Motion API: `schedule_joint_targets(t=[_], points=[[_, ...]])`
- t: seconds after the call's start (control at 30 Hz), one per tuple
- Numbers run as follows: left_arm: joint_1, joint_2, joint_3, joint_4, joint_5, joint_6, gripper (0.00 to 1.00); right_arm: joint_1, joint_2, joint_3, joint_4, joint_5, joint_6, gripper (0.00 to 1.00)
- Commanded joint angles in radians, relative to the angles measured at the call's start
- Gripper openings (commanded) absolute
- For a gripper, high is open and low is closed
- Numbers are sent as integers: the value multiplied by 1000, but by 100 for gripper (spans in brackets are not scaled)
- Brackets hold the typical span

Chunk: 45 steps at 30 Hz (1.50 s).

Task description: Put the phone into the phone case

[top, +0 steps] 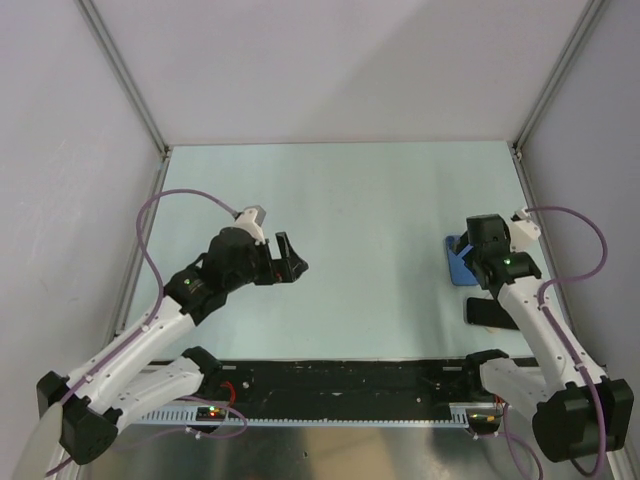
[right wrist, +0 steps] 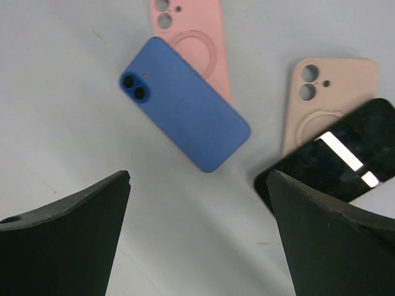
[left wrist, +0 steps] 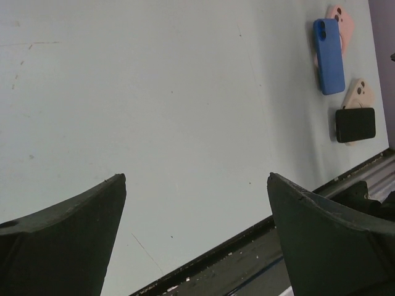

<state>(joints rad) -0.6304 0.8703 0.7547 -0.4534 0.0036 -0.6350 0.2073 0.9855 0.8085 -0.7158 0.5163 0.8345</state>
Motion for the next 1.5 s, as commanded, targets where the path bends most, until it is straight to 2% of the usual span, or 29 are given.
schedule_joint_targets(t=[0.0, 0.13, 0.3, 0.63, 0.97, 1.47], points=[[15, 28, 56, 4, 78, 26, 100, -72, 38, 36, -3, -26, -80, 99], [22, 26, 54, 3, 88, 24, 100, -124, 154, 44, 160, -154, -235, 99], [31, 5, 49, 2, 93, 29, 100, -183, 307, 58, 294, -283, -348, 99], [35, 15, 53, -13, 131, 48, 100, -240, 495, 63, 407, -399, -475, 99], [39, 16, 62, -24, 136, 59, 100, -228, 564, 82, 392, -370, -508, 100], [41, 40, 74, -28, 158, 63, 100, -142, 711, 174, 283, -212, -560, 100]])
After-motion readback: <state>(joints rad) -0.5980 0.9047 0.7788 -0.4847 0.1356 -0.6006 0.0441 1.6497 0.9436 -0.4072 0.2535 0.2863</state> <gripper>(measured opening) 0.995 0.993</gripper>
